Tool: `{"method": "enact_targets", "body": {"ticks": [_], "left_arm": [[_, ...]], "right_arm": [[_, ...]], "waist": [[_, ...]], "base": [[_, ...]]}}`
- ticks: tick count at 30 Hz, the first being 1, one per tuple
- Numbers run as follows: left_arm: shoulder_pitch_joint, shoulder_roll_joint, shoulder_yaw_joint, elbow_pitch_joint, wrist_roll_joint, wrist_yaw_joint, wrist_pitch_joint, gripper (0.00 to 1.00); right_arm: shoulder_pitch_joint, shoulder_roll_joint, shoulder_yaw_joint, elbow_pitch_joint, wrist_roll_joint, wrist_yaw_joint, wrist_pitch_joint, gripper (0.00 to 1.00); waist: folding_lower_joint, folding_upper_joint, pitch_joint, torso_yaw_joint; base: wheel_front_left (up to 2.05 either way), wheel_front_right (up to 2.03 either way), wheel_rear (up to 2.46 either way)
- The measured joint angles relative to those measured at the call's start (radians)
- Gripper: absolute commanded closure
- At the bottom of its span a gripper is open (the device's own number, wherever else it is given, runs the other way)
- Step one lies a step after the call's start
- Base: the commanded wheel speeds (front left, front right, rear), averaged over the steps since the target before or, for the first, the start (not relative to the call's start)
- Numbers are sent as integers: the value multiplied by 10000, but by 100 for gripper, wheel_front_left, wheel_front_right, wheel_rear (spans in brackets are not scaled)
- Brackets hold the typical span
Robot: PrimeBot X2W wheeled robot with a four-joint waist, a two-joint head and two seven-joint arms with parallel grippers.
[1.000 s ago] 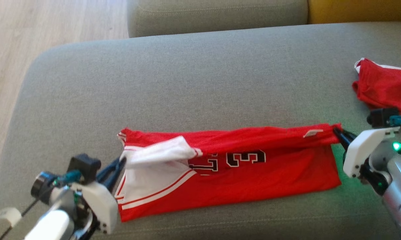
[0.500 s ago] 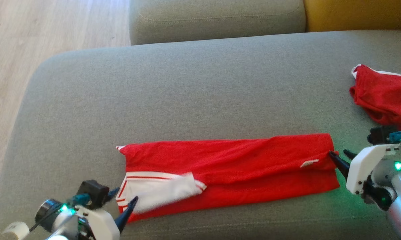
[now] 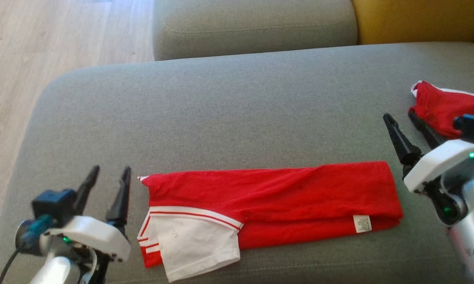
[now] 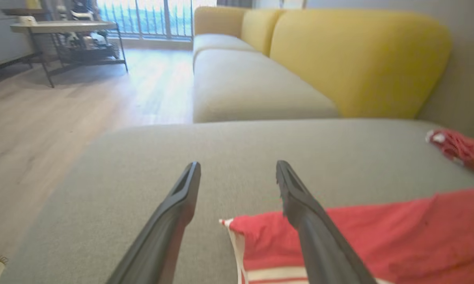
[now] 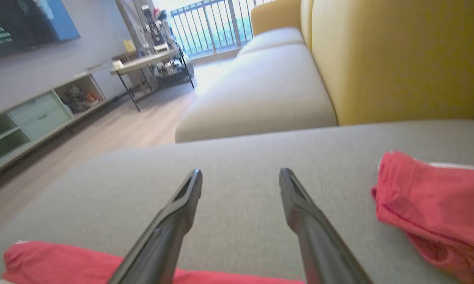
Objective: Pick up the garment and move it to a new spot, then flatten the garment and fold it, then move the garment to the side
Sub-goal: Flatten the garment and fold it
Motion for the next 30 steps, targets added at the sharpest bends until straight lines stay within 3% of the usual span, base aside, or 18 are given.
{"method": "enact_targets", "body": {"ticks": [5, 14, 21, 30], "left_arm": [[38, -834, 769, -40, -598, 311, -1093, 0], [1179, -1883, 1342, 378, -341, 257, -1344, 0], [1622, -2625, 1933, 554, 374, -426, -1346, 0], [1425, -2945, 2130, 911, 1049, -1099, -1346, 0]], "right_arm": [[1130, 514, -723, -1055, -663, 0, -1097, 0], [2659, 1685, -1858, -1536, -2190, 0, -1651, 0], [3066, 2688, -3072, -1321, -2869, 0, -1687, 0], [2547, 3053, -5185, 917, -4059, 0, -1624, 0]], "waist": [[0, 0, -73, 55], [-1, 0, -137, 35], [-1, 0, 20, 81], [0, 0, 372, 260]], "base": [[0, 0, 0], [0, 0, 0], [0, 0, 0], [0, 0, 0]]}}
